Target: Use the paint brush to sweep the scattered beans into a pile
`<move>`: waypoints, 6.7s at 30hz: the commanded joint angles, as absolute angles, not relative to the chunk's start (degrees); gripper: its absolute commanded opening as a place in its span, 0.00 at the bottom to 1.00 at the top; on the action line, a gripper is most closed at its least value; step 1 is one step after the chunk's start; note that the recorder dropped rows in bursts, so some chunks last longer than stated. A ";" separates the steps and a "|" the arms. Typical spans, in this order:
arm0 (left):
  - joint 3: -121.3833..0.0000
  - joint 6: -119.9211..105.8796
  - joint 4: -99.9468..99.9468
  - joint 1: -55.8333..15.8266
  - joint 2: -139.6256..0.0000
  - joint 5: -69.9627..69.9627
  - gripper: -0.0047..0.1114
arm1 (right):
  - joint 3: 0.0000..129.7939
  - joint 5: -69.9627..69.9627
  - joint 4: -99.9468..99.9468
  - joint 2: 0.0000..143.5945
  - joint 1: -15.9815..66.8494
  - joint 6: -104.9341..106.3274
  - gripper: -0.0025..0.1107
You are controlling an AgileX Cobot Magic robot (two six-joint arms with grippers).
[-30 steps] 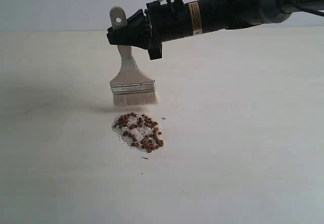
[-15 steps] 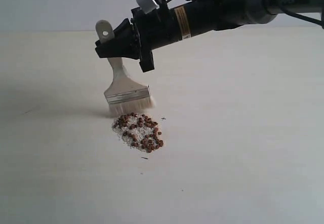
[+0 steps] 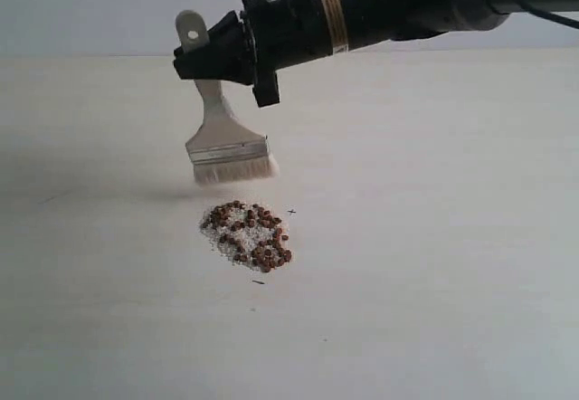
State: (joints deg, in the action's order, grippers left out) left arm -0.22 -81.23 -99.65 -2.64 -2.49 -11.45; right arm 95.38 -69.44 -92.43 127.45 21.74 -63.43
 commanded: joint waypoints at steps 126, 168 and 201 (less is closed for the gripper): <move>0.00 -81.14 -99.95 -2.90 -2.09 -11.68 0.04 | 102.37 -66.30 96.70 136.36 64.31 74.23 0.02; 0.00 -81.14 -99.95 -2.90 -2.09 -11.68 0.04 | 105.71 -62.96 93.25 130.10 67.00 81.24 0.02; 0.00 -81.14 -99.95 -2.90 -2.09 -11.68 0.04 | 40.78 -69.96 70.03 91.90 70.00 34.40 0.02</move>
State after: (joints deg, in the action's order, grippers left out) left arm -0.22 -81.12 -99.65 -2.64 -2.49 -11.45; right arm 43.54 -69.45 72.87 93.28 70.05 37.13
